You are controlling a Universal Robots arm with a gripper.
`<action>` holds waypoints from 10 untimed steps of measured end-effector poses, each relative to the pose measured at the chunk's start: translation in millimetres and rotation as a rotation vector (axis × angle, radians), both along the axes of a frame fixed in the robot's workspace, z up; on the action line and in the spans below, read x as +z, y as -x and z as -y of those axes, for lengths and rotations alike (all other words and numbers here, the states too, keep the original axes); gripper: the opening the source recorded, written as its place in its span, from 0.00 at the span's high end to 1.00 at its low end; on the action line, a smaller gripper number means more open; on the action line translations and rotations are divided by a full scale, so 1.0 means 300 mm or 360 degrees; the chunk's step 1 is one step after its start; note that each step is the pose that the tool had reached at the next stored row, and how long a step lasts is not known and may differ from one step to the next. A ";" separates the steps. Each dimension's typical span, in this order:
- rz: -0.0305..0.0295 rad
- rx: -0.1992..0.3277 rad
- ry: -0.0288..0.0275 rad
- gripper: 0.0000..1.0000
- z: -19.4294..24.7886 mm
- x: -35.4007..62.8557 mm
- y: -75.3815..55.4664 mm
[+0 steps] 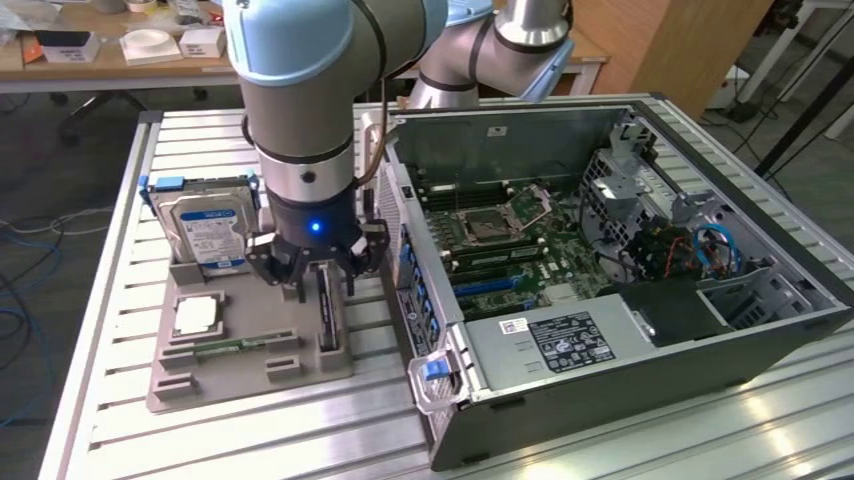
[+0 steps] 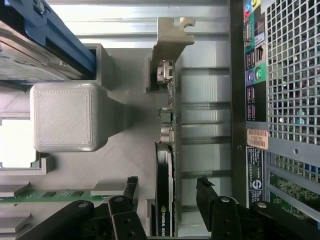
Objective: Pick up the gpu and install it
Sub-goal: 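Pick up the gpu and move the gpu toward the slot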
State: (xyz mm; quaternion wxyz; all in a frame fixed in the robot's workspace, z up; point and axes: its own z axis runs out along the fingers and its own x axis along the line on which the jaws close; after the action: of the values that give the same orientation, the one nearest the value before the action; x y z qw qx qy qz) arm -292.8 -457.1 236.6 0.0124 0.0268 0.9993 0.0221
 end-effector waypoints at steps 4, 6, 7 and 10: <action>-0.00002 0.0000 0.00018 0.41 0.000 -0.011 0.000; -0.00003 0.0000 0.00019 0.41 0.000 -0.011 0.000; -0.00003 0.0000 0.00020 0.41 0.000 -0.011 0.000; 0.00000 0.0000 0.00017 0.41 -0.001 -0.011 0.000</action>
State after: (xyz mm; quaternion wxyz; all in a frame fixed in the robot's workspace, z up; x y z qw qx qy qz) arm -292.9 -456.9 233.4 0.0124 0.0268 0.9993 0.0216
